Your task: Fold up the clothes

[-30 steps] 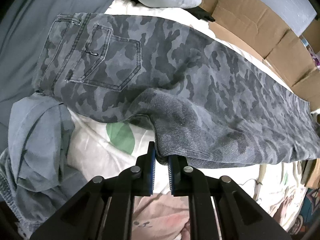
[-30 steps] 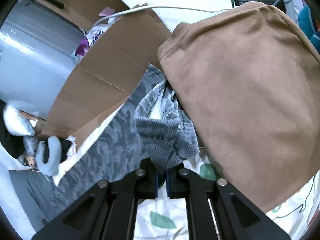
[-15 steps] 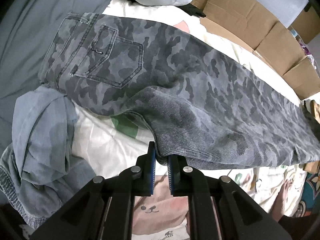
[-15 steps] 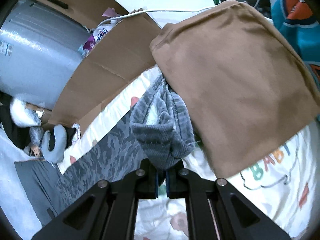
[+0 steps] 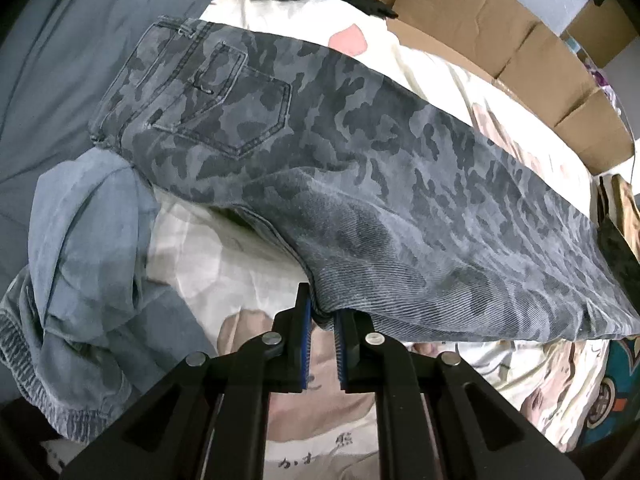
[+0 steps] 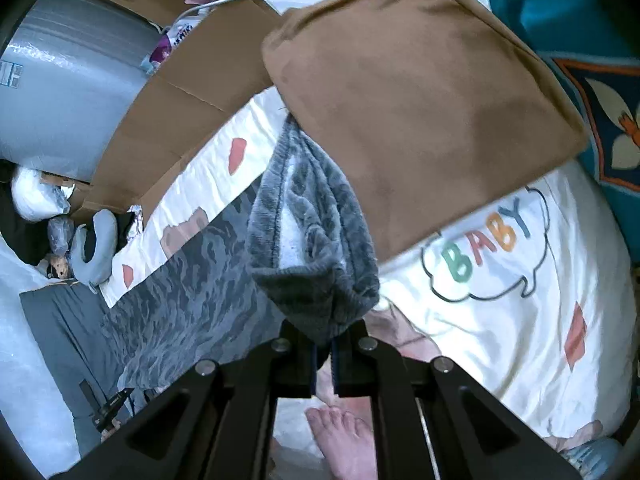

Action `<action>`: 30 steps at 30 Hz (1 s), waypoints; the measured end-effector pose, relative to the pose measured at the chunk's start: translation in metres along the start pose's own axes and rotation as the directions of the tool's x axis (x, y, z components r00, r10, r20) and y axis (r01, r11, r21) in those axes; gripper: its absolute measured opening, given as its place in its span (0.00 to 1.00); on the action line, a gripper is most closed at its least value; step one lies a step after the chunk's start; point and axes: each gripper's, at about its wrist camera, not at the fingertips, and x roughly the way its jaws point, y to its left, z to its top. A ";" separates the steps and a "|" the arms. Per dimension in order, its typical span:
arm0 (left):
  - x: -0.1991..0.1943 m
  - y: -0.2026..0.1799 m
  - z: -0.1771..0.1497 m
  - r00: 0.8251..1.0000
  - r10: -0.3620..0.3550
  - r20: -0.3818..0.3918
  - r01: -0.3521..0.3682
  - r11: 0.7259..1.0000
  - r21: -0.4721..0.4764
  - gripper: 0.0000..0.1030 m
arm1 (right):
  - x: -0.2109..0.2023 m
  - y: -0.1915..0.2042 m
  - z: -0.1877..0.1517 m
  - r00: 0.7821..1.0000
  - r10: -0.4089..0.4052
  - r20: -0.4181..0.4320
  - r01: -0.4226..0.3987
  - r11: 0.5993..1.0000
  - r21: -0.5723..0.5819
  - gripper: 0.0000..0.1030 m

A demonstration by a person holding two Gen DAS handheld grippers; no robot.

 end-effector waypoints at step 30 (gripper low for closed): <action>0.001 -0.002 0.002 0.994 0.054 -0.094 -0.045 0.994 0.096 0.09 | 0.008 -0.098 -0.099 0.962 -0.061 -0.266 0.145 0.941 0.307 0.03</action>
